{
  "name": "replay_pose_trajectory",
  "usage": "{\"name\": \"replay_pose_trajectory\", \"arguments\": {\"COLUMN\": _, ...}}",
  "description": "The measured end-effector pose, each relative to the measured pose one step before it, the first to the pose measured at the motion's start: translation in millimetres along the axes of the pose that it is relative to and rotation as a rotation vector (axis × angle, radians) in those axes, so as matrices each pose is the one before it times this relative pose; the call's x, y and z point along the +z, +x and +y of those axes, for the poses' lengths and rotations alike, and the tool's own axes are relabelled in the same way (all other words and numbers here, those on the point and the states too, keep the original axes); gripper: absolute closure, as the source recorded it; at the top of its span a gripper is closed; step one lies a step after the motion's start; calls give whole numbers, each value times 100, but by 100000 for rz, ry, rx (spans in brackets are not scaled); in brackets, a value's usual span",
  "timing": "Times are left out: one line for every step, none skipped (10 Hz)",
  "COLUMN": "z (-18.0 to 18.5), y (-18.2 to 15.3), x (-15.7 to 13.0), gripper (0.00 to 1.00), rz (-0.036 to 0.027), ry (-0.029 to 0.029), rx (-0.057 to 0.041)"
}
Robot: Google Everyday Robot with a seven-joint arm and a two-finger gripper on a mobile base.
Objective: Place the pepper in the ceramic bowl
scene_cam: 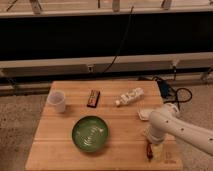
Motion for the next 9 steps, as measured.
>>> {"name": "replay_pose_trajectory", "arguments": {"z": 8, "y": 13, "x": 7, "gripper": 20, "rz": 32, "ry": 31, "rx": -56}}
{"name": "replay_pose_trajectory", "arguments": {"z": 18, "y": 17, "x": 14, "gripper": 20, "rz": 46, "ry": 47, "rx": -104}}
{"name": "replay_pose_trajectory", "arguments": {"z": 10, "y": 3, "x": 14, "gripper": 20, "rz": 49, "ry": 24, "rx": -112}}
{"name": "replay_pose_trajectory", "arguments": {"z": 10, "y": 2, "x": 15, "gripper": 20, "rz": 45, "ry": 7, "rx": -87}}
{"name": "replay_pose_trajectory", "arguments": {"z": -7, "y": 12, "x": 15, "gripper": 20, "rz": 85, "ry": 45, "rx": -142}}
{"name": "replay_pose_trajectory", "arguments": {"z": -6, "y": 4, "x": 14, "gripper": 20, "rz": 25, "ry": 21, "rx": -81}}
{"name": "replay_pose_trajectory", "arguments": {"z": -1, "y": 17, "x": 16, "gripper": 20, "rz": 43, "ry": 5, "rx": -62}}
{"name": "replay_pose_trajectory", "arguments": {"z": 5, "y": 16, "x": 17, "gripper": 20, "rz": 33, "ry": -14, "rx": -87}}
{"name": "replay_pose_trajectory", "arguments": {"z": -7, "y": 13, "x": 4, "gripper": 20, "rz": 35, "ry": 30, "rx": -81}}
